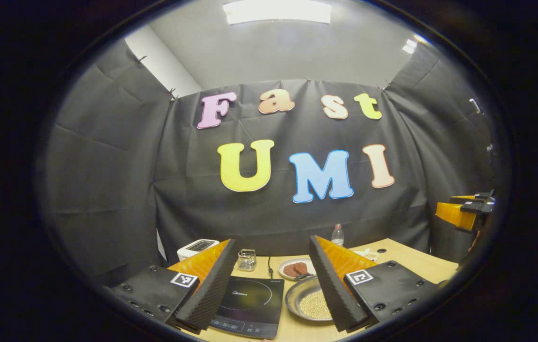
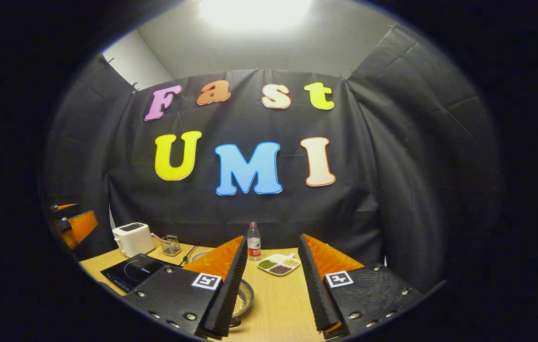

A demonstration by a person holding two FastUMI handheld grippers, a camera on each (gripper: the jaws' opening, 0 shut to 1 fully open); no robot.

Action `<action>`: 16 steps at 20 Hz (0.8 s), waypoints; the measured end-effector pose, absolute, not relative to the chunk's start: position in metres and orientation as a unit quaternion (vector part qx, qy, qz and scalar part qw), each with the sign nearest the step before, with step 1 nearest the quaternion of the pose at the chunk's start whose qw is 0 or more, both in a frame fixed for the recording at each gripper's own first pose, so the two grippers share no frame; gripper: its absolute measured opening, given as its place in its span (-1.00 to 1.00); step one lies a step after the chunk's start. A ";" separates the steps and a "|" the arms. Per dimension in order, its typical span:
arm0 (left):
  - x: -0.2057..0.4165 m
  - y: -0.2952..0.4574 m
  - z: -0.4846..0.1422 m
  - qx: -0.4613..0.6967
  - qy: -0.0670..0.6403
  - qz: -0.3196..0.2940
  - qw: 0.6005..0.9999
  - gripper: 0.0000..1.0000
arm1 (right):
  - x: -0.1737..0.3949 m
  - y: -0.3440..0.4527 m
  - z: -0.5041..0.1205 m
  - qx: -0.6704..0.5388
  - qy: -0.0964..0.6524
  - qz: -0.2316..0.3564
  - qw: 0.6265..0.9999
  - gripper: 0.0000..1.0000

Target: First push the handle of the pot to place it horizontally, then grasp the pot with both hands and set it on the induction cooktop.

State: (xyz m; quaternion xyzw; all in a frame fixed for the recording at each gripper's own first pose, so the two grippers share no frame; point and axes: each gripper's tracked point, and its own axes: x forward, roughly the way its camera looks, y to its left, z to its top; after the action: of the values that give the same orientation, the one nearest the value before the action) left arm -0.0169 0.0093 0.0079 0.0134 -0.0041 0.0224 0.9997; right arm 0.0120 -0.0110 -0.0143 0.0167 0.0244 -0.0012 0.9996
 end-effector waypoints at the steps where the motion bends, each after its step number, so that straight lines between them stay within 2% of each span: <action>1: -0.018 0.008 0.009 0.014 -0.006 0.024 1.000 1.00 | 0.010 -0.007 -0.016 0.018 0.027 0.009 0.999 0.26; 2: -0.018 0.006 0.011 0.014 -0.008 0.026 1.000 1.00 | 0.006 -0.013 -0.017 0.014 0.030 -0.005 0.999 0.21; 3: -0.019 0.005 0.011 0.013 -0.009 0.027 1.000 0.95 | 0.010 -0.015 -0.015 0.014 0.029 0.005 0.999 -0.23; 4: -0.019 0.004 0.013 0.012 -0.011 0.029 0.999 0.87 | 0.014 -0.013 -0.020 0.014 0.035 0.013 0.999 -0.14; 5: -0.019 0.002 0.013 0.010 -0.011 0.031 0.999 0.95 | 0.012 -0.010 -0.022 0.008 0.038 0.022 0.999 -0.13; 6: -0.019 -0.001 0.014 0.008 -0.011 0.033 0.999 0.95 | 0.001 -0.019 -0.023 0.000 0.033 0.001 0.999 -0.06; 8: -0.022 -0.003 0.015 0.010 -0.012 0.040 0.999 0.87 | 0.011 -0.025 -0.015 0.005 0.025 0.009 1.000 -0.96; 10: -0.026 -0.008 0.015 0.011 -0.011 0.046 0.999 0.87 | 0.004 -0.015 -0.023 0.006 0.037 0.037 0.999 -0.91; 11: -0.028 -0.007 0.015 0.013 -0.011 0.053 0.998 0.87 | 0.022 -0.017 -0.028 0.006 0.038 0.049 0.998 -1.00; 12: -0.030 -0.005 0.016 0.016 -0.010 0.061 0.998 1.00 | 0.006 -0.009 -0.025 0.006 0.041 0.071 0.997 -0.99; 16: -0.043 0.003 0.013 0.029 -0.006 0.089 0.996 0.98 | 0.005 0.021 -0.042 -0.001 0.059 0.137 0.989 -0.99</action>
State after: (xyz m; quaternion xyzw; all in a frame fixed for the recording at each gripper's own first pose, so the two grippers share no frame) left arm -0.0435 0.0030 0.0126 0.0290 -0.0056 0.0893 0.9956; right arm 0.0054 0.0213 -0.0423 -0.0005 0.0588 0.1373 0.9888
